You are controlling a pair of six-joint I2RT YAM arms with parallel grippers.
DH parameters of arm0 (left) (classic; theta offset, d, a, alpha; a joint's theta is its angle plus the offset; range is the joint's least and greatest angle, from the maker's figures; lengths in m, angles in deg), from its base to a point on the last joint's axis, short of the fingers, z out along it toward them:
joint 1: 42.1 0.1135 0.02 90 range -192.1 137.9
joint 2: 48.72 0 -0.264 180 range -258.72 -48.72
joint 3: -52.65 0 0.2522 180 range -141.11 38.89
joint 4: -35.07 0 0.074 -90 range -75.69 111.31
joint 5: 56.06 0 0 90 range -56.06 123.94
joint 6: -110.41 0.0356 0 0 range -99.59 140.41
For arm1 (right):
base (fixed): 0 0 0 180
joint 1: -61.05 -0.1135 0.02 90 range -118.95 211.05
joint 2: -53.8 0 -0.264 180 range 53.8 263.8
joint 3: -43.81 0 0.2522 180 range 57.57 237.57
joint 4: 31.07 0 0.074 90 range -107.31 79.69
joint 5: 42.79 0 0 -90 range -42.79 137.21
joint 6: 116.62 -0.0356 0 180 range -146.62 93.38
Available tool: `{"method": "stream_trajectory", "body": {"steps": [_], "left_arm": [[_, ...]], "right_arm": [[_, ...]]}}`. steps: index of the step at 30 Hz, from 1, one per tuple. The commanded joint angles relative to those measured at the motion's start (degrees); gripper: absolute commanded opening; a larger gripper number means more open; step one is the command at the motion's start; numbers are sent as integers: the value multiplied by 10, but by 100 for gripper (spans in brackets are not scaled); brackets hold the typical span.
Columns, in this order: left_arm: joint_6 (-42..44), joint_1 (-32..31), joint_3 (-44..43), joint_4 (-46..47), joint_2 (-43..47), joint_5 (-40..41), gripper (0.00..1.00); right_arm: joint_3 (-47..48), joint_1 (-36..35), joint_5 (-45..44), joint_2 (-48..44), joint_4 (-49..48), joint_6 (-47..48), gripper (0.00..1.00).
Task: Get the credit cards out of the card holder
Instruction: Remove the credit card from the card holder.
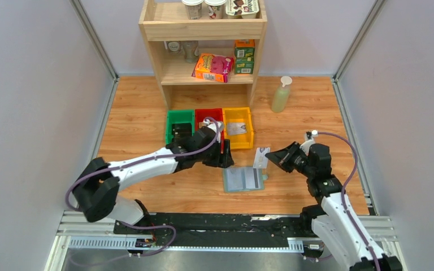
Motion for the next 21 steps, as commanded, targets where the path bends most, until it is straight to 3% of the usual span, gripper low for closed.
{"method": "stream_trajectory", "body": {"steps": [1,9,14,21], "left_arm": [[-27,10,30,46,108,43,78],[-123,11,125,263,210,19,88],[-181,10,129,382,182,-40,87],[-236,-5,119,443,134,-69,82]], "right_arm": [[-2,-22,-117,-81,5,-130,0],[-21,-105,-218,-154,-62,-230,0],[-19,-190,-285,-156,-112,-246,0],[-20,-251,-338,-137,-159,-251,0]]}}
